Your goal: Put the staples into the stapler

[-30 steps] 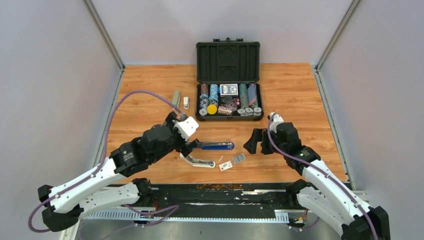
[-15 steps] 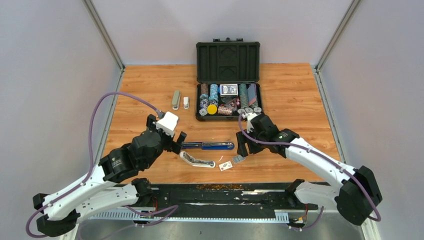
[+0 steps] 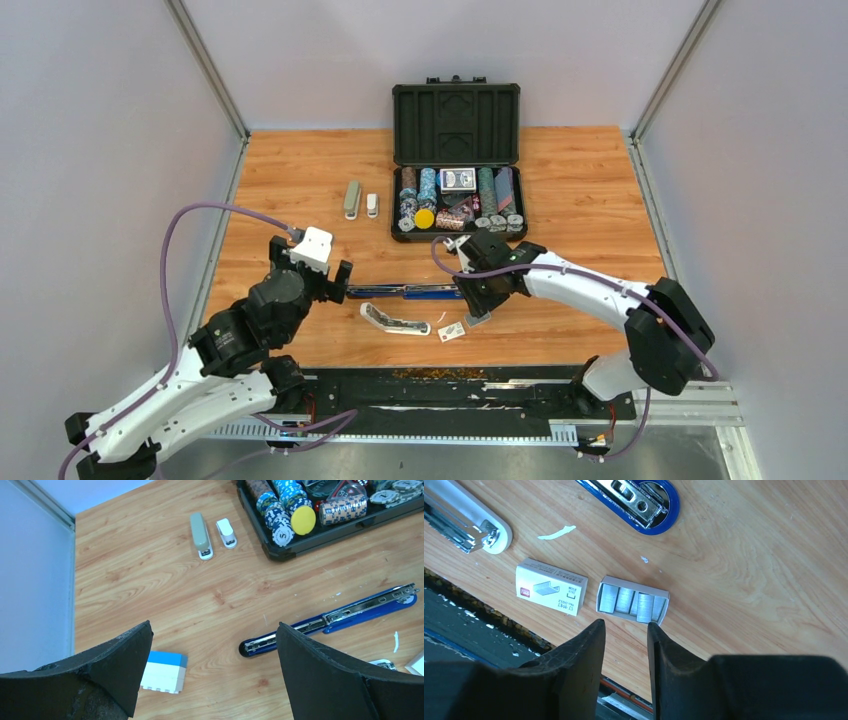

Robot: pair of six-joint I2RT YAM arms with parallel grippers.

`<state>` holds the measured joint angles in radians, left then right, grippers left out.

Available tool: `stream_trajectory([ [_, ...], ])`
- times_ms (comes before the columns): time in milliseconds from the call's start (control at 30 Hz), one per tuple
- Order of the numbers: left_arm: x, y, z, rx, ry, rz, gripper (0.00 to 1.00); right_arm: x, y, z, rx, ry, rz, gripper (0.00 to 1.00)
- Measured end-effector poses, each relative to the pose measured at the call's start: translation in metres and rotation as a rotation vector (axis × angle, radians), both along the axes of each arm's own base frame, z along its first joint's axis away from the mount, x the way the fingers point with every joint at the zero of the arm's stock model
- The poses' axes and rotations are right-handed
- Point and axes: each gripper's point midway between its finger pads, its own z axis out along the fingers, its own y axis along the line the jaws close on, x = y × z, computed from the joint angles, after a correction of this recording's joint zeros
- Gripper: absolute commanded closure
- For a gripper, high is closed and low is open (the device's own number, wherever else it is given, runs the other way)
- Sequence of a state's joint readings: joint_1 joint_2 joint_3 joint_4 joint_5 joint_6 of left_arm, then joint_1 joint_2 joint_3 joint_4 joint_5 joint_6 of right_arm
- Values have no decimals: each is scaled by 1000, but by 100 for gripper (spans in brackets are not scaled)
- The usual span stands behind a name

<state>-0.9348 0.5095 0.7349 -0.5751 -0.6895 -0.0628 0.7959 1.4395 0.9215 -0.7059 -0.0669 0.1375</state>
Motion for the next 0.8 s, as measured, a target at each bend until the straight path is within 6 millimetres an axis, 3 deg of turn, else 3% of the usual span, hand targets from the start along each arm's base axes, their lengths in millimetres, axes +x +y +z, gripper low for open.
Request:
stream_trajectory([
  [300, 3, 0, 1, 0, -7, 3, 0, 6, -1, -18, -81, 32, 31, 72],
  [800, 3, -5, 1, -4, -5, -21, 0, 5, -4, -34, -177, 43, 64, 75],
])
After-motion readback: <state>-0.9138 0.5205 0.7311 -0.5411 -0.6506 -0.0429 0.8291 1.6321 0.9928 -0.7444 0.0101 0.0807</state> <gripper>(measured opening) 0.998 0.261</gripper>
